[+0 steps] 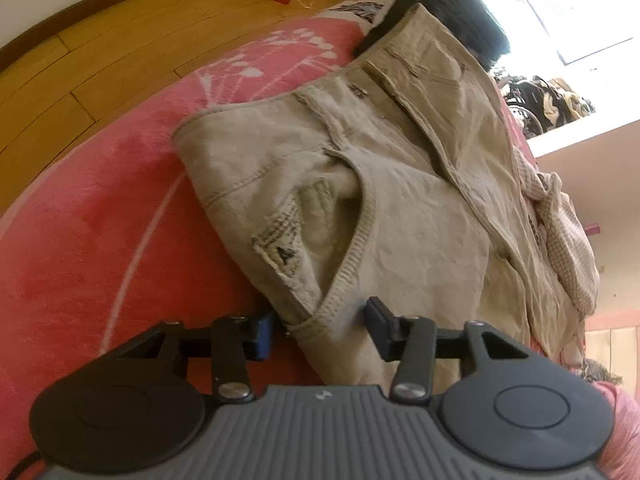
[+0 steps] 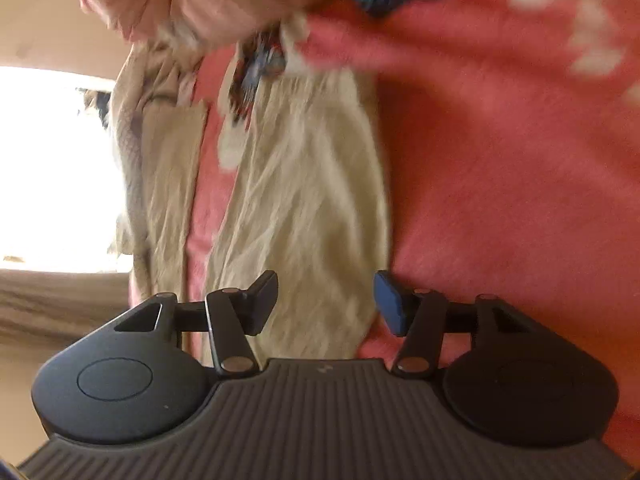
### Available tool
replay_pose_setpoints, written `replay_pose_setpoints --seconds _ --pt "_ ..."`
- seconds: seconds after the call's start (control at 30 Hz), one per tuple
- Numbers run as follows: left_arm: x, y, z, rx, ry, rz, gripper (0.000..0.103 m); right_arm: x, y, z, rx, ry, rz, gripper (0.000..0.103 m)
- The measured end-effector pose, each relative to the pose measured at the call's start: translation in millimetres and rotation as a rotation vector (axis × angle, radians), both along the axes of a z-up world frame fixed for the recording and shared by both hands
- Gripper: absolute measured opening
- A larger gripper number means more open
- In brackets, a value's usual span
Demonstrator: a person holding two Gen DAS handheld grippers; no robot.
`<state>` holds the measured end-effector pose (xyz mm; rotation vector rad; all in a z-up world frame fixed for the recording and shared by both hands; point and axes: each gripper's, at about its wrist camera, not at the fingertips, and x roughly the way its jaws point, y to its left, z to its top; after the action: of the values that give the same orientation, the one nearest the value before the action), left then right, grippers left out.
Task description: Fold clothes
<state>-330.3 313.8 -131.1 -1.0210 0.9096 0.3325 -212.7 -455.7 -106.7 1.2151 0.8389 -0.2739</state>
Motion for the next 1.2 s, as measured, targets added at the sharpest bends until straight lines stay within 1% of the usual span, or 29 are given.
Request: replay_pose_setpoints --seconds 0.1,0.17,0.23,0.27,0.37,0.43,0.47,0.5,0.53,0.57,0.6,0.63,0.7,0.8,0.87,0.93,1.07,1.2 --pt "1 0 -1 0.007 -0.002 0.005 0.047 1 -15 2 -0.055 0.021 -0.048 0.054" --pt "1 -2 -1 0.018 -0.004 0.002 0.048 4 -20 -6 -0.013 0.034 -0.052 0.054" --pt "0 -3 0 0.025 -0.01 0.003 0.047 5 -14 -9 0.001 0.039 -0.021 0.054" --pt "-2 -4 0 0.027 -0.014 0.004 0.047 3 -10 -10 0.027 0.036 0.0 0.054" --pt "-3 -4 -1 0.027 -0.022 0.013 0.046 1 7 -21 0.157 0.037 0.057 0.054" --pt "-3 -4 -2 0.03 -0.026 0.017 0.046 3 11 -21 0.143 0.032 0.075 0.054" --pt "-3 -4 -2 0.032 -0.028 0.02 0.046 2 11 -22 0.15 0.025 0.064 0.054" --pt "-4 -5 -2 0.038 -0.033 0.023 0.045 2 11 -23 0.158 0.017 0.052 0.051" --pt "-5 -6 -2 0.046 -0.037 0.028 0.042 1 10 -23 0.158 0.019 0.045 0.04" --pt "-7 -7 -1 0.054 -0.041 0.037 0.039 0 9 -24 0.157 0.021 0.038 0.032" --pt "-10 -8 -1 0.056 -0.051 0.053 0.035 -2 10 -23 0.159 0.007 0.036 0.019" --pt "-13 -9 -1 0.057 -0.06 0.069 0.033 -5 11 -22 0.161 -0.007 0.034 0.011" --pt "-17 -9 -2 0.054 -0.082 0.092 0.029 -6 14 -20 0.143 -0.033 0.042 0.011" --pt "-18 -9 -3 0.05 -0.099 0.125 0.024 -2 19 -26 0.138 -0.016 0.048 0.01" --pt "-18 -12 1 0.07 -0.108 0.134 0.019 -2 20 -26 0.13 -0.018 0.046 0.01" --pt "-18 -16 8 0.103 -0.119 0.132 0.016 1 23 -17 0.092 -0.048 0.074 0.008" --pt "-15 -22 34 0.173 -0.159 0.113 0.015 4 25 13 0.019 -0.13 0.117 0.006" --pt "-4 -18 68 0.22 -0.243 0.11 0.014 25 29 50 -0.041 -0.232 0.153 0.005"
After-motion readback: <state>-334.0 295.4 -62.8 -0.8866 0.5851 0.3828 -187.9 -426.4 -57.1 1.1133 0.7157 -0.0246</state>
